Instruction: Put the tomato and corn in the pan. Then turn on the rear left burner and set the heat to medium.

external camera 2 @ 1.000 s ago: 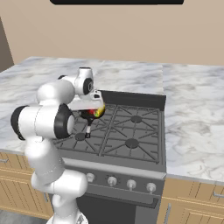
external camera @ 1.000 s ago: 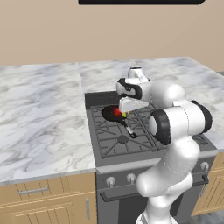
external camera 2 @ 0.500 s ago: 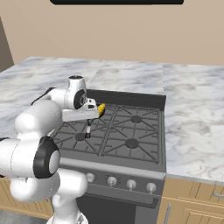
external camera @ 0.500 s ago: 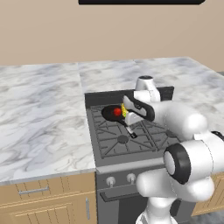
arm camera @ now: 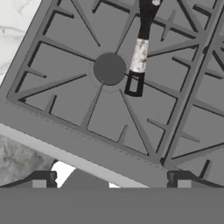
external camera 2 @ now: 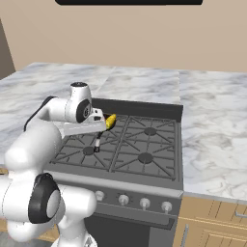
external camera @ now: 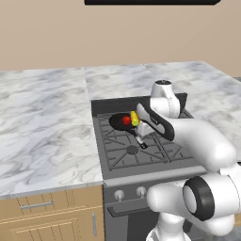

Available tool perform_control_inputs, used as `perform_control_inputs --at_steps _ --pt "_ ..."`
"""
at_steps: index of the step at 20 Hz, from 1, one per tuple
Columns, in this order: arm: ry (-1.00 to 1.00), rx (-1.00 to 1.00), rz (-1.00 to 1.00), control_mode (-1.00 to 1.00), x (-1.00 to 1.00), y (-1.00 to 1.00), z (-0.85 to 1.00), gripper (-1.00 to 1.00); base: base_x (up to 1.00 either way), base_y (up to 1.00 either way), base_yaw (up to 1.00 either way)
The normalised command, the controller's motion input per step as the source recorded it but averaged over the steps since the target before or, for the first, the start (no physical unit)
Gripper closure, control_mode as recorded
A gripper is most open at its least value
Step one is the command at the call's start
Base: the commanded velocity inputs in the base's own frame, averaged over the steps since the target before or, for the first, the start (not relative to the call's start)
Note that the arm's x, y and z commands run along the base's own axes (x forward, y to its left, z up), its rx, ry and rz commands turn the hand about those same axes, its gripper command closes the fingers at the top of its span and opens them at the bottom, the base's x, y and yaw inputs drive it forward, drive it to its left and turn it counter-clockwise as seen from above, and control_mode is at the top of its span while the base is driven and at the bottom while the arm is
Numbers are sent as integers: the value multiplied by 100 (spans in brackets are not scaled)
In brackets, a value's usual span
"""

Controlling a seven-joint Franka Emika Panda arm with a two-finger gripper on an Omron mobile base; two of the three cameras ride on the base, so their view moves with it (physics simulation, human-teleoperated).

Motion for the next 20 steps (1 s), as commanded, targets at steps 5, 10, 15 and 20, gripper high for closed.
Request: perform_control_inputs --at_steps 5,10,15,20 --pt "3 1 -1 -100 -27 -10 12 -100 0 0 0" --pt "6 1 -12 -100 -3 -13 -6 -100 0 0 0" --pt "1 0 -2 -100 0 0 0 -100 0 0 0" --pt "0 0 0 -100 0 0 0 -100 0 0 0"
